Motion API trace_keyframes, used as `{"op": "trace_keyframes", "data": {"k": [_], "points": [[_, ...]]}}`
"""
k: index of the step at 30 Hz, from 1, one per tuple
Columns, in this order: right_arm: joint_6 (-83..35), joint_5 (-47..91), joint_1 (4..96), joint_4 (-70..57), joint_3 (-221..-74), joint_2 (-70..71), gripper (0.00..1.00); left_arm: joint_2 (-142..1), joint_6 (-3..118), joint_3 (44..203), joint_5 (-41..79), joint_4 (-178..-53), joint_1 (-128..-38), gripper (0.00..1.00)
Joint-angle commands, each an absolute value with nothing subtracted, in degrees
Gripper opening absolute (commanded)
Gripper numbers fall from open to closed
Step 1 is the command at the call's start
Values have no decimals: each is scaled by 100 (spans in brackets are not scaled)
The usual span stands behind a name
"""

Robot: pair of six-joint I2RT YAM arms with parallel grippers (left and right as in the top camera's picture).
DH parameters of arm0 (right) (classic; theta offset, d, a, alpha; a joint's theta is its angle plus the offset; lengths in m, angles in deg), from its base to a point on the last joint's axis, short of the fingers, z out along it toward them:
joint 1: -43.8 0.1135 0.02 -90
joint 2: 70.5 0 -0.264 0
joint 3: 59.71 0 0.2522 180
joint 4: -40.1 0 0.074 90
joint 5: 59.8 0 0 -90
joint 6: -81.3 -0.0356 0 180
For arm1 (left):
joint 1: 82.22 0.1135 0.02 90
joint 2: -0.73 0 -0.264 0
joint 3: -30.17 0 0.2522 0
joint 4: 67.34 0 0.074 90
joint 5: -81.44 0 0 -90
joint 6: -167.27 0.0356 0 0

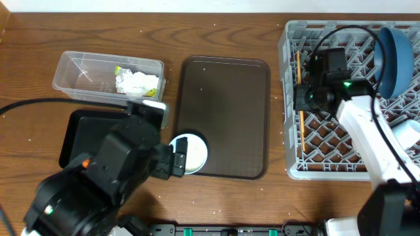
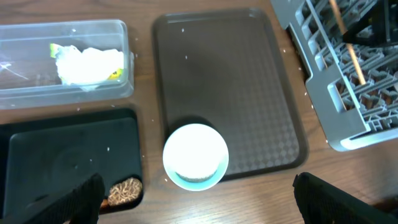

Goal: Sort waste into correct bins and load items into the dishwasher rack
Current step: 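Lift the chopsticks right and place them in the dish rack, then grasp the white bowl's rim with the left gripper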

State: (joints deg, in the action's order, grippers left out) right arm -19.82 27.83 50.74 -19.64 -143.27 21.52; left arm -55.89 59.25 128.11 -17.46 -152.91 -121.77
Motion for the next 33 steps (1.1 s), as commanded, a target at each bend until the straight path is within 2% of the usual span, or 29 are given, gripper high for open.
{"op": "trace_keyframes", "data": {"k": [1,2,3,9,11,15,21,24,33], "points": [[-1778,2816,5063,-1992,-14294,2277,21,-5873,5898,12848,-1563,-15322,-12179,98],[-1778,2791,5070,-2012,-14301,2268,34,-5967,5896,12833,-1508,-15324,-12179,98],[-1767,2726,5074,-2073,-14325,2211,42,-6081,5896,12789,-1412,-15320,-12179,98],[-1735,2350,5094,-2134,-14344,1508,52,-6844,5450,12070,-1371,-15302,-12179,99],[-1809,2359,5083,-2149,-14344,1158,60,-7104,5081,11764,-1368,-15208,-12179,98],[-2178,2435,4969,-2099,-14344,507,69,-7493,4952,10956,-1161,-14395,-12179,95],[-2412,2426,4890,-2121,-14344,-173,72,-7991,4768,10016,-444,-12902,-12179,61],[-2414,2420,4890,-2127,-14344,-261,73,-8269,4451,9876,-444,-12448,-12185,30],[-2416,2413,4890,-2383,-14344,-261,73,-9375,4025,9867,-446,-11866,-12183,29]]}}
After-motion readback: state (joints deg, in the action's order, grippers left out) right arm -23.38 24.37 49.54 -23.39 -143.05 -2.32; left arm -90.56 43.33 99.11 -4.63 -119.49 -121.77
